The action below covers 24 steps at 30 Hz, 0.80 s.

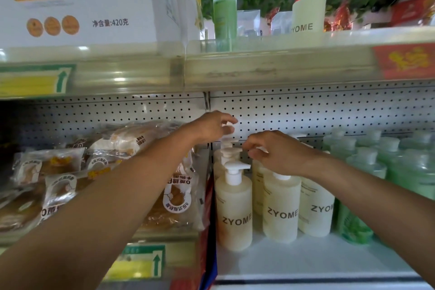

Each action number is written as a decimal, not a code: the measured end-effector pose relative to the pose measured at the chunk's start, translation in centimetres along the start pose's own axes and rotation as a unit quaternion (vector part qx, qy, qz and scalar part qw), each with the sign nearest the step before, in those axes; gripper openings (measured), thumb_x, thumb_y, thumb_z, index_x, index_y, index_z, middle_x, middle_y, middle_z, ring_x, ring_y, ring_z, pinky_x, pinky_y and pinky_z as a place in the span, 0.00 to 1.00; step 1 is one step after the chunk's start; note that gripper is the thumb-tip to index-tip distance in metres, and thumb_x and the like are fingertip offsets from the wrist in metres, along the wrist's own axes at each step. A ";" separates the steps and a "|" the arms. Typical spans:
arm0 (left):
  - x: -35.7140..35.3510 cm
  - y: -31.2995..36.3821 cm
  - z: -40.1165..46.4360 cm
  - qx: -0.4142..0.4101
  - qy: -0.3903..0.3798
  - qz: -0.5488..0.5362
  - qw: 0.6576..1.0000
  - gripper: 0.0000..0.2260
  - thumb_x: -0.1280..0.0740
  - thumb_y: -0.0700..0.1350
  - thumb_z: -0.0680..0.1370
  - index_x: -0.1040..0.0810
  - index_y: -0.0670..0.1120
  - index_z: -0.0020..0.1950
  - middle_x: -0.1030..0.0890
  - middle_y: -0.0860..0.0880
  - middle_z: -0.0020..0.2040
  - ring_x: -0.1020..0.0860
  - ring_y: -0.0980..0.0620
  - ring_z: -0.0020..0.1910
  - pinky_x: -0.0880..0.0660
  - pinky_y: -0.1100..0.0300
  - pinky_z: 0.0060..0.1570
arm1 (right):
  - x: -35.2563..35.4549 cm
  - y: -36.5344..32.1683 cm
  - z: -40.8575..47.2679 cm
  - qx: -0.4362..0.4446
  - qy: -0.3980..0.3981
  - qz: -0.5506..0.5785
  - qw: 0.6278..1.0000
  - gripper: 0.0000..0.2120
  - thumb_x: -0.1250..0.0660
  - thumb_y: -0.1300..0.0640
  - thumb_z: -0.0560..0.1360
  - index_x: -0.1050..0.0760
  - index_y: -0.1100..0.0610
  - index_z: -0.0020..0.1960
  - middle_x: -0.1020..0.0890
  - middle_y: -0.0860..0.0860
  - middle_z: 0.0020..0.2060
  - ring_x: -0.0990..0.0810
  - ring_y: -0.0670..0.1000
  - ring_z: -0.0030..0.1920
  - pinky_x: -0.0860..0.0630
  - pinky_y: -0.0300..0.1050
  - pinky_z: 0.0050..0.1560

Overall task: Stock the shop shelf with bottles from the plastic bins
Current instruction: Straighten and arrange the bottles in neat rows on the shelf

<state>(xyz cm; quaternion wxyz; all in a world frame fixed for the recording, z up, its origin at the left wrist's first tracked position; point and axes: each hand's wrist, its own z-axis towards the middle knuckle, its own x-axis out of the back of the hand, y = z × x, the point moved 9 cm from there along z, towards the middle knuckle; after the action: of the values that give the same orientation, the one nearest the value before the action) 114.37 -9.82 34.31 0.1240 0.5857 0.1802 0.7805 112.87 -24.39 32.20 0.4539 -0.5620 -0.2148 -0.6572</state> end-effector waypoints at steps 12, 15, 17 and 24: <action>-3.2 3.7 -9.9 -0.027 -0.044 0.058 0.997 0.15 0.27 0.52 0.73 0.21 0.53 0.59 0.19 0.53 0.51 0.21 0.52 0.51 0.24 0.56 0.52 | -1.9 -1.8 -3.2 0.041 -0.049 -0.119 0.991 0.19 0.28 0.43 0.70 0.27 0.49 0.57 0.25 0.45 0.52 0.29 0.49 0.57 0.33 0.48 0.60; -3.2 3.7 -10.0 -0.027 -0.043 0.053 0.997 0.14 0.27 0.48 0.74 0.19 0.52 0.59 0.18 0.53 0.53 0.21 0.52 0.53 0.24 0.55 0.55 | -1.1 -1.2 -3.6 0.024 -0.031 -0.102 0.994 0.17 0.30 0.48 0.74 0.26 0.48 0.62 0.27 0.47 0.61 0.32 0.51 0.63 0.32 0.48 0.60; -2.9 3.6 -10.5 -0.018 -0.060 0.020 0.998 0.16 0.27 0.45 0.74 0.20 0.51 0.62 0.19 0.53 0.60 0.21 0.54 0.57 0.25 0.54 0.61 | -0.3 -0.5 -3.9 0.013 -0.003 -0.101 0.995 0.16 0.33 0.49 0.76 0.27 0.46 0.64 0.29 0.46 0.65 0.34 0.50 0.66 0.34 0.47 0.62; -2.7 3.9 -11.1 -0.003 -0.069 0.027 0.997 0.19 0.29 0.44 0.76 0.23 0.50 0.67 0.23 0.54 0.66 0.24 0.55 0.62 0.29 0.57 0.66 | 0.0 2.4 -4.5 -0.058 0.020 -0.051 0.997 0.17 0.37 0.53 0.79 0.29 0.49 0.68 0.29 0.50 0.67 0.29 0.51 0.64 0.34 0.41 0.55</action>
<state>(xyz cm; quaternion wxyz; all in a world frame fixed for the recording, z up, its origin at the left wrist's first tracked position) 104.58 -15.98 30.87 0.1168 0.6421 0.1529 0.7421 112.39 -29.16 30.43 0.3902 -0.5624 -0.1957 -0.7022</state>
